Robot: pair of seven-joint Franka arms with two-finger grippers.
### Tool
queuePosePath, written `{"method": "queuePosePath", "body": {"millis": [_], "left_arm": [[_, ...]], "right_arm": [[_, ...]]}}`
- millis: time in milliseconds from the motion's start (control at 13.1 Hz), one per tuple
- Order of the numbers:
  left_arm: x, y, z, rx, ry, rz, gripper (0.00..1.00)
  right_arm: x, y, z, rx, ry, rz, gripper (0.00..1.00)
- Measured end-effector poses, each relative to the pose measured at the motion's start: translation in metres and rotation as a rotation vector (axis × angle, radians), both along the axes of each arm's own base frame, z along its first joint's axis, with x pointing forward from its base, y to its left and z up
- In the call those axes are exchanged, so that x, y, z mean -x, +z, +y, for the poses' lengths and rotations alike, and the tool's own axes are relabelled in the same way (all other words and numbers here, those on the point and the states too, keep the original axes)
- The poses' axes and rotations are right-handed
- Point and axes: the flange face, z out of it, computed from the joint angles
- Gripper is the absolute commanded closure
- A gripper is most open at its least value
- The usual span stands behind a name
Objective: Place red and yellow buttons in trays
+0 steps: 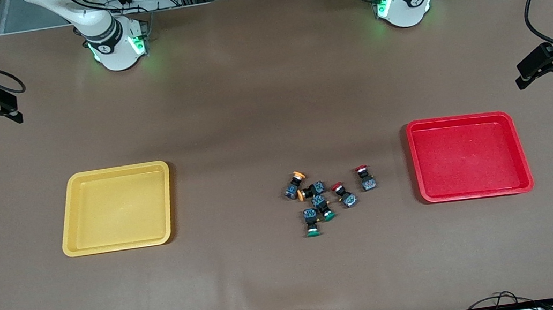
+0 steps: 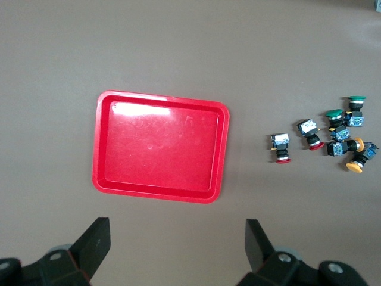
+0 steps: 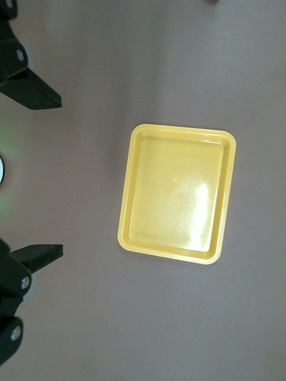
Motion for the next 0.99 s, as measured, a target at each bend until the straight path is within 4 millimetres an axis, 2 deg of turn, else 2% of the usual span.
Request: {"method": "queuePosePath", "body": {"millis": [153,458,763,992], "left_arm": [[0.0,0.0,-0.002,0.0,-0.006,0.003,0.0],[0.001,-0.001,-0.005,-0.001,-0.014,0.01,0.0],[0.002,-0.003,0.0,-0.002,-0.009,0.023,0.0],[0.001,-0.024,0.003,-0.008,-0.007,0.075,0.0]], "right_arm": [[0.0,0.001,-0.007,-0.012,-0.011,0.0,0.0],[0.001,0.002,-0.003,-0.013,-0.019,-0.001,0.0],[0.001,0.002,-0.004,-0.013,-0.022,0.001,0.0],[-0.002,-0.006,-0.005,-0.014,-0.024,0.017,0.0]]}}
